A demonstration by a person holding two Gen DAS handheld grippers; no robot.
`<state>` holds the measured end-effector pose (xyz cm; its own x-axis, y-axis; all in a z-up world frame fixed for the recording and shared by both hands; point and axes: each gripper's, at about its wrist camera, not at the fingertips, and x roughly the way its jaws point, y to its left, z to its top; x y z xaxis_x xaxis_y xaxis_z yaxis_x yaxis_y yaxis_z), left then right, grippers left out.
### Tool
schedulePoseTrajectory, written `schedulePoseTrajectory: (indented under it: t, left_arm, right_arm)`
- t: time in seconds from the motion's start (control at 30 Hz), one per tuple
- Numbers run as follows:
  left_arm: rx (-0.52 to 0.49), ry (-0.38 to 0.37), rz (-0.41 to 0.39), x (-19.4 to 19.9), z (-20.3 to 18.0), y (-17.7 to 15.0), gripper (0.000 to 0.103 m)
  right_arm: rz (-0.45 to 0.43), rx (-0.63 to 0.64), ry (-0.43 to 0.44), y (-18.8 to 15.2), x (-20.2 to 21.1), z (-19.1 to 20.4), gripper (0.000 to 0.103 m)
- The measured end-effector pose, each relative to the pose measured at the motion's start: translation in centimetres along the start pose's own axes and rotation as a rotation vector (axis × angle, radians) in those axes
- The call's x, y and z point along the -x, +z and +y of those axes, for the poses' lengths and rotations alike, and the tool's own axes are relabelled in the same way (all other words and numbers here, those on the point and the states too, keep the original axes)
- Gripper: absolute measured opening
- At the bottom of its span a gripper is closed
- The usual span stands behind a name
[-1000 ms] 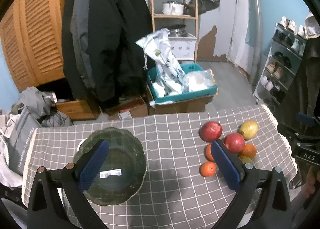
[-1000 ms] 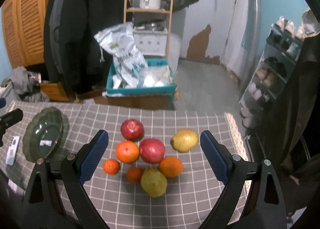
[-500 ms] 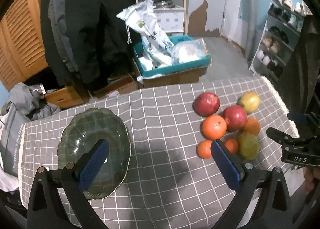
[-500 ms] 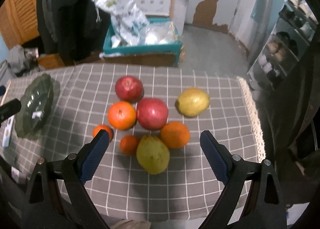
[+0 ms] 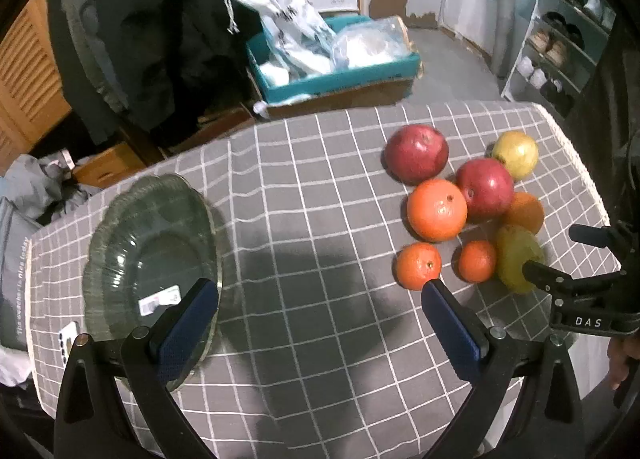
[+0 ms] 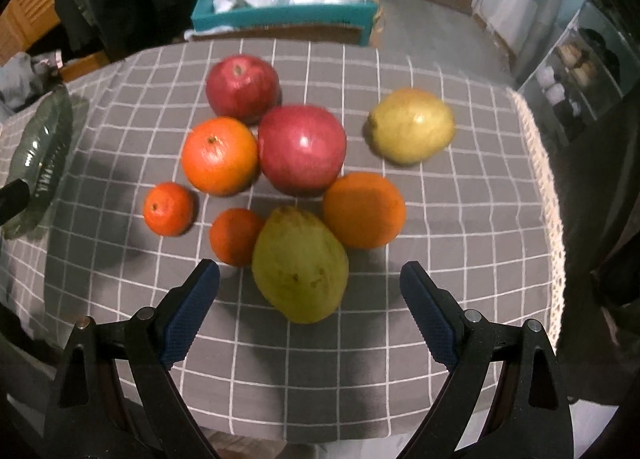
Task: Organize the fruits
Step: 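Move the right tool toward the green mango while the left tool approaches the tangerine, then grasp the green mango with the right tool while the left tool grasps a tangerine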
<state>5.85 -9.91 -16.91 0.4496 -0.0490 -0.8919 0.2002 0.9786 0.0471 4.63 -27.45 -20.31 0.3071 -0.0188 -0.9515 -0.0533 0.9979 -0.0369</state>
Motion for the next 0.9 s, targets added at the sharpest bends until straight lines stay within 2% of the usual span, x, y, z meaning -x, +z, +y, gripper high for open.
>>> schedulePoseTrajectory:
  t: [0.27,0.47,0.53,0.57,0.9]
  left_arm:
    - [0.003,-0.03,0.078,-3.3,-0.8,-0.7,0.102]
    - [0.015,-0.048,0.112,-4.8,-1.2,-0.9,0.102]
    - [0.014,-0.053,0.117,-5.1,-1.4,-0.8,0.102]
    - [0.013,-0.057,0.121,-5.3,-1.5,-0.8,0.102]
    - [0.009,-0.108,0.145,-6.8,-2.9,-0.3,0.102]
  right_arm:
    - [0.056,-0.03,0.013,0.2,-2.8,-0.7,0.091]
    - [0.082,-0.049,0.065,0.1,-4.5,-0.9,0.082]
    - [0.087,-0.056,0.09,0.2,-4.9,-0.9,0.076]
    - [0.091,-0.064,0.111,0.2,-5.2,-0.9,0.069]
    - [0.062,-0.091,0.119,-0.6,-5.1,-1.3,0.068]
